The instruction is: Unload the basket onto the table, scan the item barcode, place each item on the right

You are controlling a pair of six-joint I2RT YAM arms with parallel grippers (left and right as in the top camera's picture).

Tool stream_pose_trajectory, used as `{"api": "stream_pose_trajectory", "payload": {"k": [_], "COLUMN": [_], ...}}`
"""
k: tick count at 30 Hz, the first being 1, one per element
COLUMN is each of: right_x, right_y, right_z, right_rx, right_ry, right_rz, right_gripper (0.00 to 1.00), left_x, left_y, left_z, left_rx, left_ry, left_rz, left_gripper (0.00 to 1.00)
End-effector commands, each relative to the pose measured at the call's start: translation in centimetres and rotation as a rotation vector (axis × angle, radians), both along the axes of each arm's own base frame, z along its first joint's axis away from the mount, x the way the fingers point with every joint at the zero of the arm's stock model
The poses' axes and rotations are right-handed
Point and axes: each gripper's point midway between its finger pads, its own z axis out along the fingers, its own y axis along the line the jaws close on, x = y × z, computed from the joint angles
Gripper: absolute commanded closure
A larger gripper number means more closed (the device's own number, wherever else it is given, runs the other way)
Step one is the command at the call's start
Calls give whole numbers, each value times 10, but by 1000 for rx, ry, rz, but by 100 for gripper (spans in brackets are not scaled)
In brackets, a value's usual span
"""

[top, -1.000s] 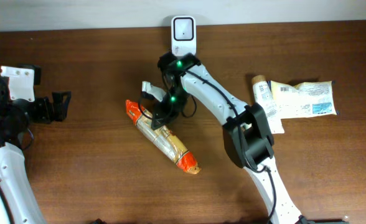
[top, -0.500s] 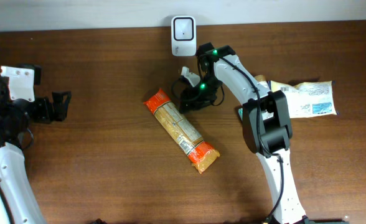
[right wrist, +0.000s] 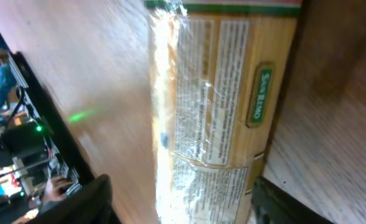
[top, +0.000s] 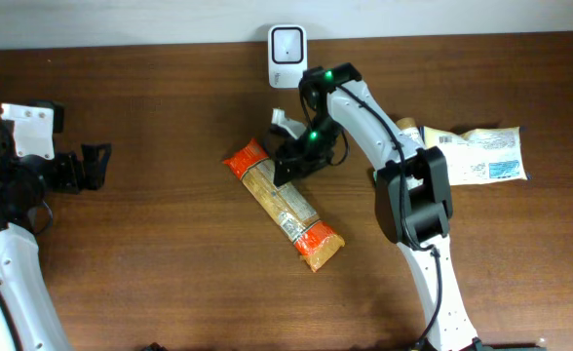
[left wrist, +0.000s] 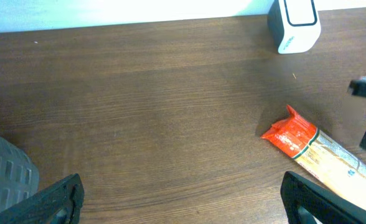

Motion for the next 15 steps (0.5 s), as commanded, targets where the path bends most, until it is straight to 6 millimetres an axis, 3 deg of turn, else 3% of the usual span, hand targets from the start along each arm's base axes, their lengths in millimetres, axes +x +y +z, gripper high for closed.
{"api": "stream_pose_trajectory", "payload": {"k": [1,5,9,13,15], "right_x": [-3,-34,-50,-49,-42], "right_y": [7,9,4,6,-2], "right_z": [17,-25,-53,-54,-60], "right_rx": [32,-3,-20,-28,-127], "right_ry": [-30,63,122,118,113], "right_rz": [23,92,81,74,17], "right_gripper": [23,20,21,37,41], "left_x": [1,1,1,1,1], "left_y": [0,0,0,0,0], "left_z": [5,5,5,5,5], "left_rx": [10,10,10,10,10], "left_ry": [-18,-17,-18,-17,-17], "left_rz": [-16,-16,-16,-16,-16], "left_gripper": [1,1,1,1,1]}}
